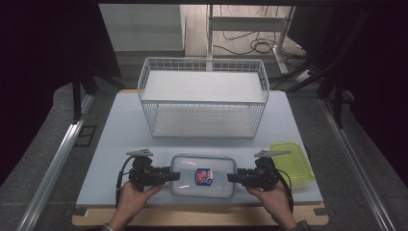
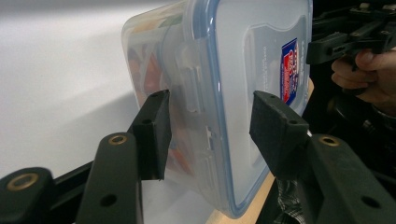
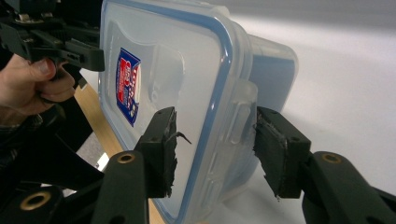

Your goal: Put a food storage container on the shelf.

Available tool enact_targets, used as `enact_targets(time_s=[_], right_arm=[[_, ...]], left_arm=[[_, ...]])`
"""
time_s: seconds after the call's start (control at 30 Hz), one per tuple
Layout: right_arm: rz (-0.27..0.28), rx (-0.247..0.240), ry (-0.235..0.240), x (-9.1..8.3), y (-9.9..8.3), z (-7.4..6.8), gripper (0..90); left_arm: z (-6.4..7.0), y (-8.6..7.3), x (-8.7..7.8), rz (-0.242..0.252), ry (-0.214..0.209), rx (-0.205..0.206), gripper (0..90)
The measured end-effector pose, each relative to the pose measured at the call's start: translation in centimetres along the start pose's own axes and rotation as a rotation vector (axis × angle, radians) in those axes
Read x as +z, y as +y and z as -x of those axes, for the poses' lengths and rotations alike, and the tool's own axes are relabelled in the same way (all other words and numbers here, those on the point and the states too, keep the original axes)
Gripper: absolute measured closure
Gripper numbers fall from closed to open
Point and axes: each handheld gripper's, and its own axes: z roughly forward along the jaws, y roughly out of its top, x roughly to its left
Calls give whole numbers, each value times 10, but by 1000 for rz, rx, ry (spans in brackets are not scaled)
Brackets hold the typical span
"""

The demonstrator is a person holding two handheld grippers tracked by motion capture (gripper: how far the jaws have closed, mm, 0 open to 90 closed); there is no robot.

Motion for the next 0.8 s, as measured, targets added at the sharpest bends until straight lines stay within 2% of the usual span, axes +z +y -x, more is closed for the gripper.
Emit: enact_targets(time_s=[0.07, 0.17, 0.3, 0.37, 0.53, 0.8], right_arm=[[3, -3, 3, 0, -2, -1, 496], [5, 3, 12, 0, -4, -1, 496], [-6, 47, 47, 1, -9, 2, 490], [-6, 60, 58, 2, -12, 4, 492], [-8, 42, 49, 2, -12, 2, 494], [-3, 50, 63, 1, -12, 4, 504]], left_arm=[[1, -4, -3, 0, -6, 15, 513], [5, -7, -4, 3, 5, 30, 515], [6, -11, -4, 23, 14, 41, 511], [7, -12, -4, 26, 16, 35, 508], [6, -15, -4, 35, 12, 27, 505], [3, -16, -3, 43, -3, -3, 496]])
